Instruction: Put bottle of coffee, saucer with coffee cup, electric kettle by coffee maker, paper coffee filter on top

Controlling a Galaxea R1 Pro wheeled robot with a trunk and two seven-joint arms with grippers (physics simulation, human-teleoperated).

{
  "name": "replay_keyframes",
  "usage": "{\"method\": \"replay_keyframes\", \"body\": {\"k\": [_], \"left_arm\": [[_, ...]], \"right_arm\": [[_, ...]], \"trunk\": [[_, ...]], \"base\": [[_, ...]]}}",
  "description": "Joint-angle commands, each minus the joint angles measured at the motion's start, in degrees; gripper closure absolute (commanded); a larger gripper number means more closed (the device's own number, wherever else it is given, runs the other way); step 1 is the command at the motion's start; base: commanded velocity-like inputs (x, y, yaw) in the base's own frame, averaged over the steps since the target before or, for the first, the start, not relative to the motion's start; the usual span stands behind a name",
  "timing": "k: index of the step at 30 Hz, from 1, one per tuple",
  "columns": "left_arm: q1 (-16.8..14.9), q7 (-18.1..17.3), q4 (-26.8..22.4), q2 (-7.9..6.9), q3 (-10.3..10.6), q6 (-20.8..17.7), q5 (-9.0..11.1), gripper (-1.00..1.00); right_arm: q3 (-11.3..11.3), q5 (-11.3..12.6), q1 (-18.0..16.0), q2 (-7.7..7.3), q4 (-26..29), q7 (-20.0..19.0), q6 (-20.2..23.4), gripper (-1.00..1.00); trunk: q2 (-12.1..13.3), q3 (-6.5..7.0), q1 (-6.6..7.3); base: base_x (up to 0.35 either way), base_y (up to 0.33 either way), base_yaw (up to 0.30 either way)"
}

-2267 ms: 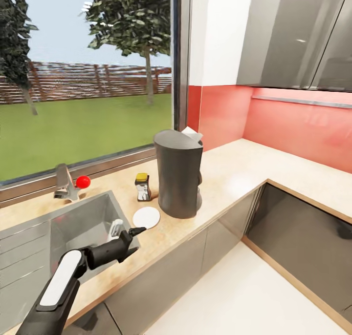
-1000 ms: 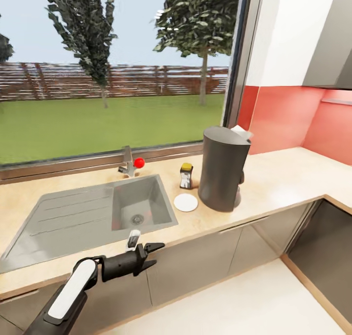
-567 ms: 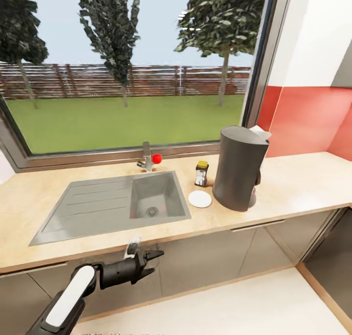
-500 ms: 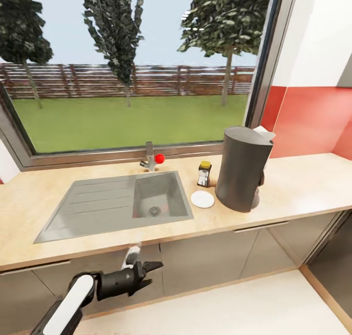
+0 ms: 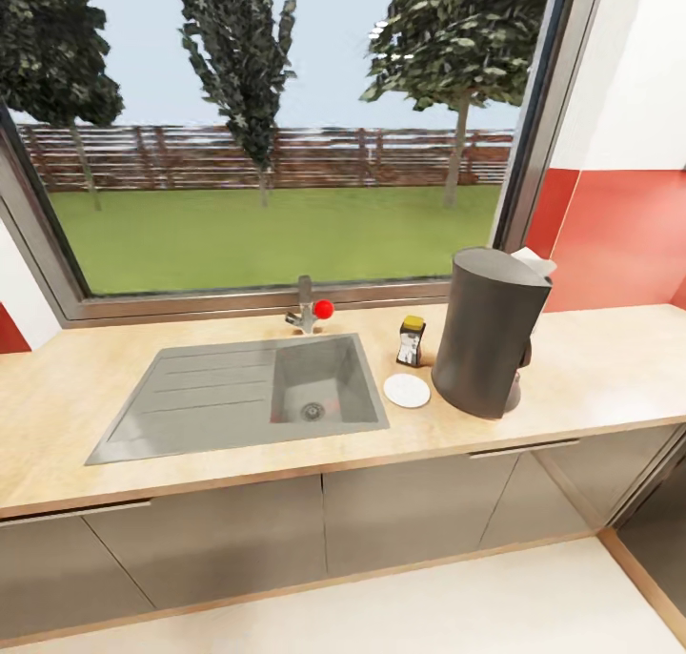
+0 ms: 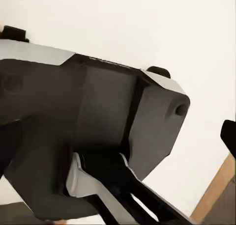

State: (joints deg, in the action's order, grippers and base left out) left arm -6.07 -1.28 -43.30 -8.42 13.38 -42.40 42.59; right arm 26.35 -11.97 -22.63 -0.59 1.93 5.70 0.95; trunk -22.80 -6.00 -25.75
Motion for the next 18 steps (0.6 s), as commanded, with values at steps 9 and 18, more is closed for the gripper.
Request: {"method": "replay_keyframes", "body": {"k": [9,18], "left_arm": [[0.0,0.0,26.3,-0.53,6.3,27.4,-7.8,-1.0],[1.7,-0.1,44.2,-0.96,7.0,51.5,-8.3,-1.0]], "right_arm": [[0.5,-0.7,-0.1,-0.02,0.0,-0.2,0.1,-1.0],[0.4,-4.3,1.7,-0.09,-0.4,-0.3,-0.1,-1.0]], "trunk": [[-0.1,-0.11,-0.03],[-0.1,-0.11,-0.03]], "base": [[0.0,0.0,0.001],[0.0,0.0,0.0]]}}
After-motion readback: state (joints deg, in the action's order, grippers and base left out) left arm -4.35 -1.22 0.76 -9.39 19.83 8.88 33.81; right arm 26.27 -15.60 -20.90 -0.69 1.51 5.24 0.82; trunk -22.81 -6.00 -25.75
